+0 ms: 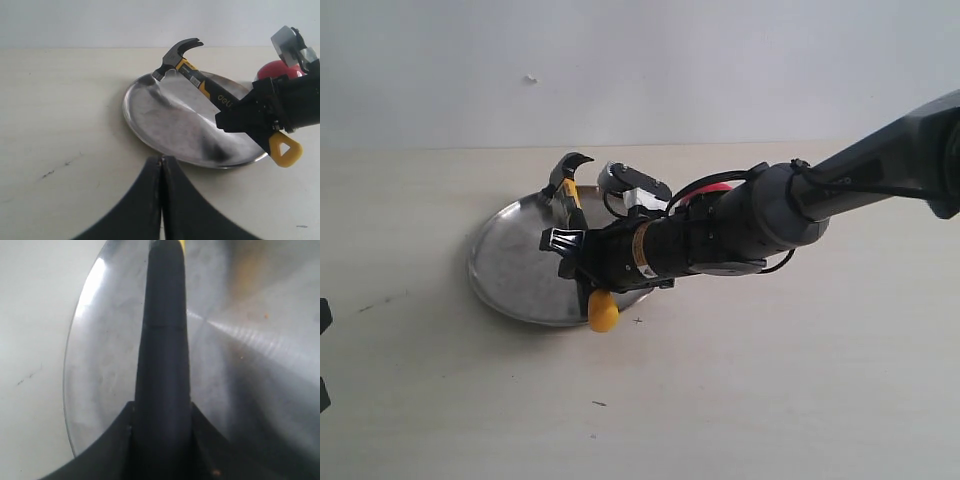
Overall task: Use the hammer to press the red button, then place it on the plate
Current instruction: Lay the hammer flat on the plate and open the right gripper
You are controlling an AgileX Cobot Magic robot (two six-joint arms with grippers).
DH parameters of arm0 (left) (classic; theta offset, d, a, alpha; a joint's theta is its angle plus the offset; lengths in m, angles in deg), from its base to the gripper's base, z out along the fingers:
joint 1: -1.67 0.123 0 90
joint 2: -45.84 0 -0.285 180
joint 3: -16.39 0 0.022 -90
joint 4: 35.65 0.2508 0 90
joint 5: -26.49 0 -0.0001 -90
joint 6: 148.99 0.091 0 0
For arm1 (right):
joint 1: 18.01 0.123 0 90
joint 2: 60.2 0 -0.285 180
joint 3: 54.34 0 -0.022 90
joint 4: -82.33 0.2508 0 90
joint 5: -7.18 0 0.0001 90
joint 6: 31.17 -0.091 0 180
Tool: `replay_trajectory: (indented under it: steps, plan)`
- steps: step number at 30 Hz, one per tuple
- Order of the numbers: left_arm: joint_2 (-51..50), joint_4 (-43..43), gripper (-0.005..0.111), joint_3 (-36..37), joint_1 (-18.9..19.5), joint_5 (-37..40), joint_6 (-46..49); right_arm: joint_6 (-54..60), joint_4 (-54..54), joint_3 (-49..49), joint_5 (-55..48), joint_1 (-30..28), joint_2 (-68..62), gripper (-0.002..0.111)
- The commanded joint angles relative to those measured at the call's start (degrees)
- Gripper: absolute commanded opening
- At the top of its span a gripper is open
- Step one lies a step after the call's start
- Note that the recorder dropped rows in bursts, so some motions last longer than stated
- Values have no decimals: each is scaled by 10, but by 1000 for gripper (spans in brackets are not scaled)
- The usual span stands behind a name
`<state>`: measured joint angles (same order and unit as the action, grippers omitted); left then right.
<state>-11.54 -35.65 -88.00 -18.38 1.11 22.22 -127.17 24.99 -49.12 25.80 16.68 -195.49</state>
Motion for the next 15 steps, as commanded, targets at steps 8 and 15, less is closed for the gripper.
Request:
replay_trajectory:
  steps: [8, 15]
  plan:
    - [3, -5, 0, 2, 2, -3, -2, 18, -1, -11, 30, -1, -16, 0]
    - [3, -5, 0, 2, 2, -3, -2, 30, -3, -11, 30, -1, -15, 8]
